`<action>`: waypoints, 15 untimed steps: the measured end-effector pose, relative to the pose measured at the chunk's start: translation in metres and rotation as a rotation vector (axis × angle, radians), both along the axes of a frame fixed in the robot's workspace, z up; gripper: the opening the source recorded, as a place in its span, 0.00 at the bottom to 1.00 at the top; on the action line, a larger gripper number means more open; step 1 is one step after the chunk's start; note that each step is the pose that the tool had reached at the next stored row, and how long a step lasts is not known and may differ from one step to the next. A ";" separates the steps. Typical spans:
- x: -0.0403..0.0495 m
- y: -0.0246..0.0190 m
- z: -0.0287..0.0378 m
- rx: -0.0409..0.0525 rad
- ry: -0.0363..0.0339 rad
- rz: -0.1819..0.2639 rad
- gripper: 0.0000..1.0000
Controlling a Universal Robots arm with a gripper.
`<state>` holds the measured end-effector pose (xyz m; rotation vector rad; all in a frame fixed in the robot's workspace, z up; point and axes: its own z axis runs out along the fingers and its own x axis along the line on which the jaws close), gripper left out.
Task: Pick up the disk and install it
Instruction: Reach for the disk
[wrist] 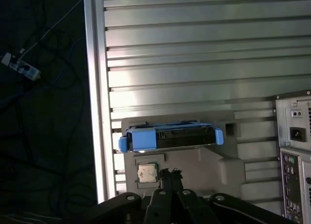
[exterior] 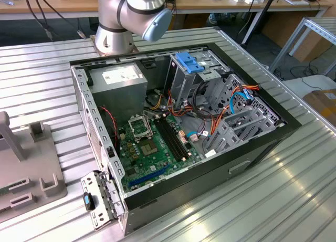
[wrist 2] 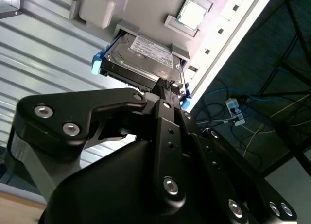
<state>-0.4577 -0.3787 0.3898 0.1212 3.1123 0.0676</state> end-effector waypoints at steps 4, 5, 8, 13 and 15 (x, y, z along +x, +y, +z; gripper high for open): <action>-0.0051 0.0115 -0.0016 0.0000 0.0001 -0.001 0.11; -0.0056 0.0131 -0.0018 -0.0001 0.0000 -0.002 0.11; -0.0057 0.0140 -0.0020 -0.0018 0.0000 -0.002 0.11; -0.0057 0.0140 -0.0019 -0.0018 0.0001 -0.002 0.11; -0.0060 0.0143 -0.0019 -0.0018 0.0001 -0.002 0.11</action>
